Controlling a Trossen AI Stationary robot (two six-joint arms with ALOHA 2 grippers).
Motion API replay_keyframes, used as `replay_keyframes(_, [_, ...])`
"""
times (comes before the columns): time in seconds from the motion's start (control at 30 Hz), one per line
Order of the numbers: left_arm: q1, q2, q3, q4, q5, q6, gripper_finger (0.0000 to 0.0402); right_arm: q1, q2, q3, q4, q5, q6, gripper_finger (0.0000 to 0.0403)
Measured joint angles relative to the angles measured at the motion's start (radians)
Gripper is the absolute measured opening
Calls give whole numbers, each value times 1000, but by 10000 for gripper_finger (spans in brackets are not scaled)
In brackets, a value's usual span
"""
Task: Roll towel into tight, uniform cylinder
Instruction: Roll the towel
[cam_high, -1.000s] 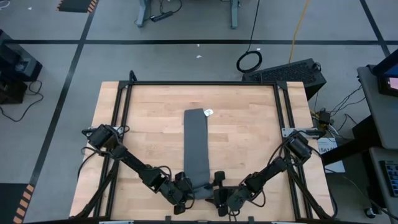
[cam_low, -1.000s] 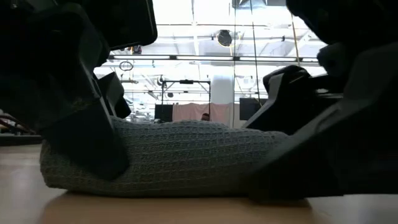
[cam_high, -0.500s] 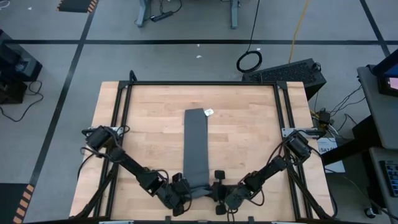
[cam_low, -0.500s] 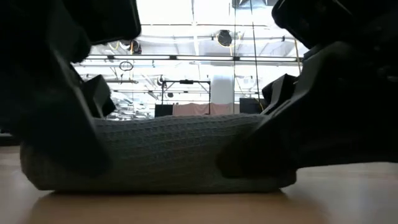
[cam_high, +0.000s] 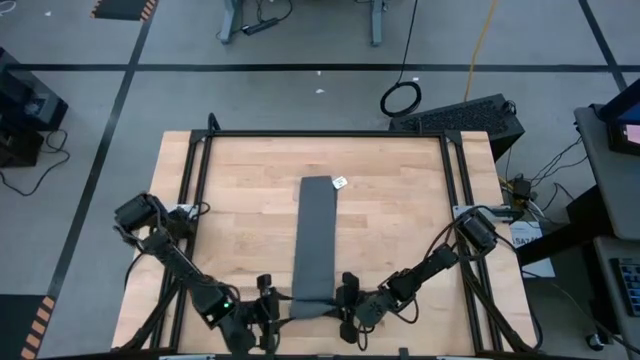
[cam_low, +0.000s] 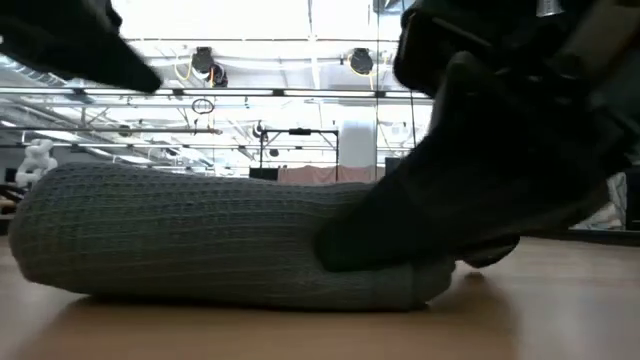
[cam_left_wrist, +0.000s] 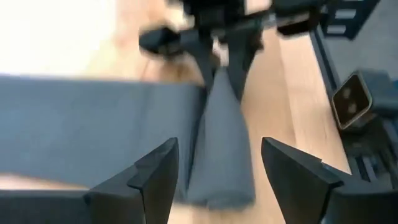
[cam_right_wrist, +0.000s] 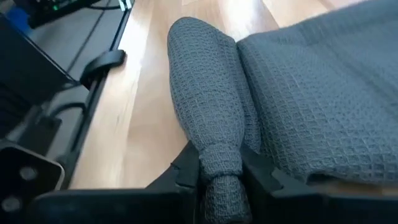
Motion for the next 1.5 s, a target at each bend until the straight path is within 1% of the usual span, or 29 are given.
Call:
replay_keyframes(0.03, [-9,8,0,24,-22,23,233,-8,0,0,0,-20,21,53])
replay_keyframes(0.1, [-19,34,1,60,-24,62,233,-25,-1,1,-1,-62,48,52])
replay_keyframes(0.2, [-26,92,1,76,-27,70,233,-47,-2,1,-9,-119,85,52])
replay_keyframes(0.27, [-27,132,1,111,-30,102,233,-56,-2,1,-11,-147,116,52])
replay_keyframes(0.33, [-33,171,1,166,-44,173,233,-62,-2,1,-14,-156,147,52])
replay_keyframes(0.47, [-56,226,1,273,-149,343,233,-63,-3,1,-15,-158,207,52])
replay_keyframes(0.57, [-67,242,1,286,-183,430,233,-64,-3,1,-14,-163,234,52])
replay_keyframes(0.73, [-60,245,2,262,-185,456,233,-65,-4,1,-10,-207,281,52])
replay_keyframes(0.83, [-44,245,2,239,-181,463,233,-65,-4,0,-7,-216,289,52])
replay_keyframes(0.93, [-20,245,2,210,-121,454,228,-68,-5,0,-7,-235,296,52])
replay_keyframes(1.0, [-5,245,2,195,-89,431,212,-69,-5,0,-5,-236,299,52])
replay_keyframes(1.07, [6,246,2,191,-82,392,184,-68,-5,0,-5,-242,299,52])
replay_keyframes(1.2, [22,239,2,190,-37,314,104,-67,-9,-1,-9,-250,277,53])
replay_keyframes(1.3, [35,237,3,191,12,218,42,-65,-22,-2,-15,-256,239,66])
replay_keyframes(1.37, [44,237,4,192,46,156,34,-62,-45,-2,-40,-263,193,84])
replay_keyframes(1.5, [59,236,5,201,86,67,35,-37,-112,-6,-185,-265,73,137])
